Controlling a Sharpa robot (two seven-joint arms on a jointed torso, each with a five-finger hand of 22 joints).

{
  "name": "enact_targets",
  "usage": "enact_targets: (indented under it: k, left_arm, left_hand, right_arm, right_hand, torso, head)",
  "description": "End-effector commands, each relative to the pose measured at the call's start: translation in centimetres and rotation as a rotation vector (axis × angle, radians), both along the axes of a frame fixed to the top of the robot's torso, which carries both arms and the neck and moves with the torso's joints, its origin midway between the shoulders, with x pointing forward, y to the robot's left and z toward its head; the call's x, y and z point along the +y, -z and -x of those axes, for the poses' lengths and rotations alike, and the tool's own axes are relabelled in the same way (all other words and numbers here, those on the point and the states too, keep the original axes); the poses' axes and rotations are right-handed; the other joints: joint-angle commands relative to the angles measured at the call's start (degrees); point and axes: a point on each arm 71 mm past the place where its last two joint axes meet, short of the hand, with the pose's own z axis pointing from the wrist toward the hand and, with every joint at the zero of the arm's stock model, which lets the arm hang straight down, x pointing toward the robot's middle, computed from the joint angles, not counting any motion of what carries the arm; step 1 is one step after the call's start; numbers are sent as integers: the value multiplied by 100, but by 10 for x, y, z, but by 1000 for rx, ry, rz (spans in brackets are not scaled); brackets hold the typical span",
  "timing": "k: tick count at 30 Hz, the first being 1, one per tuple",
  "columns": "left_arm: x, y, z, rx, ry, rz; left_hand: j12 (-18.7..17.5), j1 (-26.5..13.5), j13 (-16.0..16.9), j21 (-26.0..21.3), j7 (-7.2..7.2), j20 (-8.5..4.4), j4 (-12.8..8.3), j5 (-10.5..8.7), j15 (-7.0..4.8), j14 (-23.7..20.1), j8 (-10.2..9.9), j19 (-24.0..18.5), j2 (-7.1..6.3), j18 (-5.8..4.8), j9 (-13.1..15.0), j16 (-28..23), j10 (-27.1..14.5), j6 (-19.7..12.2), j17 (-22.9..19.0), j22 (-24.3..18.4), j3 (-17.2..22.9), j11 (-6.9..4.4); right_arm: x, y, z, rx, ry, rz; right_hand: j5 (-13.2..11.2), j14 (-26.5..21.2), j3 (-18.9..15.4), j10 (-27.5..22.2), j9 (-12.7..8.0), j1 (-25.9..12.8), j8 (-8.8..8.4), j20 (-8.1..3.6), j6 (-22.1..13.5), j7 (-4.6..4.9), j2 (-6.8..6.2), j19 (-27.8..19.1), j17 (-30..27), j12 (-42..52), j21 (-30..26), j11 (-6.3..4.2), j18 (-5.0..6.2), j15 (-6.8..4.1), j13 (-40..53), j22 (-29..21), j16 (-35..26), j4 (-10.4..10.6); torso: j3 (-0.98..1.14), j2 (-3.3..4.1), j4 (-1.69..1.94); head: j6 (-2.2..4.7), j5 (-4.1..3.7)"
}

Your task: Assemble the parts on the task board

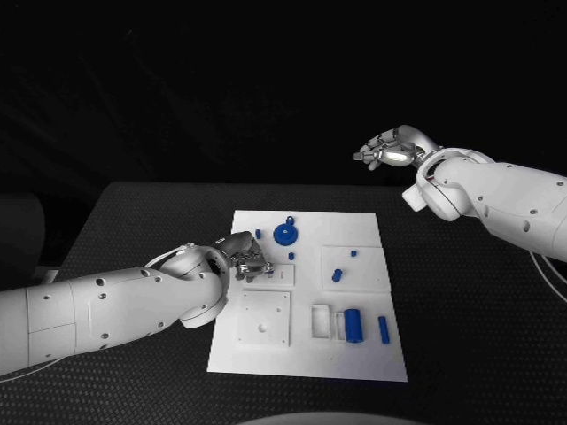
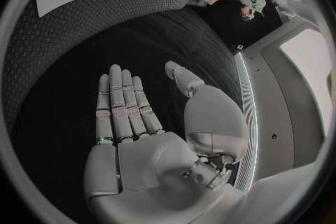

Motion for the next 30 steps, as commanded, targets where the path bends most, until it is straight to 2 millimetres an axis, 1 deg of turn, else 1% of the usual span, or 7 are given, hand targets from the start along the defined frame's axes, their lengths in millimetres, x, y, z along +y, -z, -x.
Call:
enact_targets:
  k: [1,6,12,23,30]
  left_arm:
    - [-3,1,1,13,9,-15]
    - [-3,1,1,12,8,-16]
    - [-5,3,2,16,10,-19]
    - [-3,5,2,42,19,-55]
    - [-5,6,2,51,31,-61]
  left_hand:
    - [28,55,-8,23,-402,-280,-42,0,-16,4,3,-37,117,103,1,21,-132,435,-6,118,4,-126]
    - [39,31,-10,35,-407,-284,-60,-14,-24,12,5,-24,130,105,-1,28,-133,439,-12,121,0,-133]
    - [44,24,-11,40,-408,-286,-68,-26,-29,15,5,-20,125,107,-2,30,-135,439,-17,121,1,-135]
    - [65,34,-15,54,-414,-294,-97,-30,-43,27,10,-9,66,112,-3,38,-130,446,-31,121,22,-141]
    - [139,38,-7,87,-429,-304,-127,132,-58,58,42,12,-25,111,2,90,-109,488,-42,123,41,-153]
  right_arm:
    - [1,0,0,8,-12,-3]
    - [1,0,0,8,-12,-3]
    - [2,0,0,8,-13,-4]
    - [2,1,1,9,-15,-5]
    - [4,1,1,10,-19,-7]
  right_hand:
    - [28,19,-4,40,-11,-68,26,41,-18,33,7,-17,6,-38,-21,0,-4,24,-6,7,-36,36]
    - [29,18,-5,40,-12,-70,27,41,-18,33,8,-17,7,-39,-24,0,-3,24,-6,9,-37,38]
    - [30,18,-6,40,-13,-73,28,41,-18,33,9,-17,8,-40,-26,0,-3,24,-5,11,-39,40]
    - [35,17,-8,41,-16,-81,30,42,-18,33,11,-17,11,-42,-32,0,-3,25,-5,15,-41,48]
    - [37,17,-9,41,-17,-83,31,42,-19,33,11,-17,12,-43,-35,0,-2,25,-5,18,-43,50]
  torso:
    - [0,1,2]
    - [4,0,3]
    - [0,-1,1]
    - [2,-2,2]
    - [-1,1,2]
  head:
    - [-11,4]
    - [-11,8]
    - [-19,5]
    - [-20,10]
    - [-15,12]
